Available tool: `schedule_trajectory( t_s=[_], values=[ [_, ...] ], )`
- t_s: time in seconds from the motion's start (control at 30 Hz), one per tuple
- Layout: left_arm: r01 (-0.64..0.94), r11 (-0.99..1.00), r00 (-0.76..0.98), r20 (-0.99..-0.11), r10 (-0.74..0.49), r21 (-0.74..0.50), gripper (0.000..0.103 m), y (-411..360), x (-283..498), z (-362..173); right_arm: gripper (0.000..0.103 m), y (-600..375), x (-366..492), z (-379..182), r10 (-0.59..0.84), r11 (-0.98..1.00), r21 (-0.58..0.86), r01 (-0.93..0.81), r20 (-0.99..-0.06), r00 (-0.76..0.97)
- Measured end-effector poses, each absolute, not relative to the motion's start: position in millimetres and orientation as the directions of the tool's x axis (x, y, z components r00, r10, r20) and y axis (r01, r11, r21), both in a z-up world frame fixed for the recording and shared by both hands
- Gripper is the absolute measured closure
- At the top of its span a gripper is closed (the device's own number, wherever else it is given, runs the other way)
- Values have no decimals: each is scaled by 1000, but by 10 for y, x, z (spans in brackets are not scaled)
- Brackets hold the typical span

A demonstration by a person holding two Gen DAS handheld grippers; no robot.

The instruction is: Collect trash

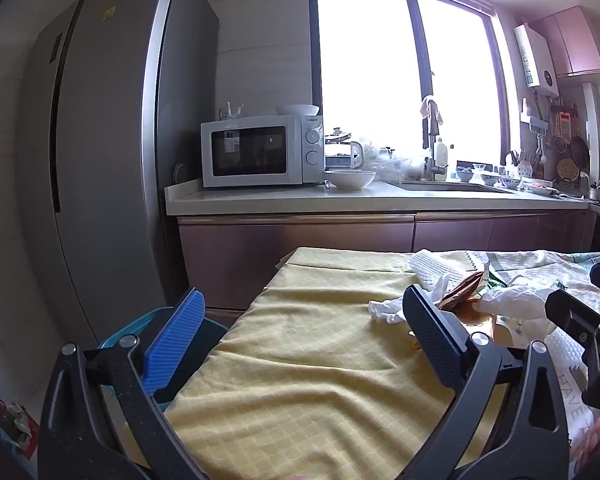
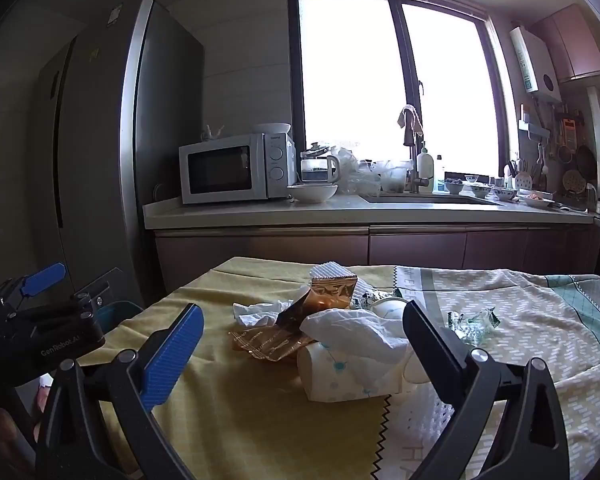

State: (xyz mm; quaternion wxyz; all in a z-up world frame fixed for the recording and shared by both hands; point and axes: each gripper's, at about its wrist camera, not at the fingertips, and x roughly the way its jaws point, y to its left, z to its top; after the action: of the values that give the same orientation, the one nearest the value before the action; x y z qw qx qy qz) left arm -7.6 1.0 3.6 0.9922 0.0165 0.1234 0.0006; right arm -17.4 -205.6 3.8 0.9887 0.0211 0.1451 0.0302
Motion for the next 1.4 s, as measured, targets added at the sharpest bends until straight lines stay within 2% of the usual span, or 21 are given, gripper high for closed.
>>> schedule_trajectory(
  t_s=[1.4],
  values=[
    [1,1000,973,-232,5,26,5,11,-116,31,7,-2083,-154,1,73,996,64,-56,-290,954]
  ],
)
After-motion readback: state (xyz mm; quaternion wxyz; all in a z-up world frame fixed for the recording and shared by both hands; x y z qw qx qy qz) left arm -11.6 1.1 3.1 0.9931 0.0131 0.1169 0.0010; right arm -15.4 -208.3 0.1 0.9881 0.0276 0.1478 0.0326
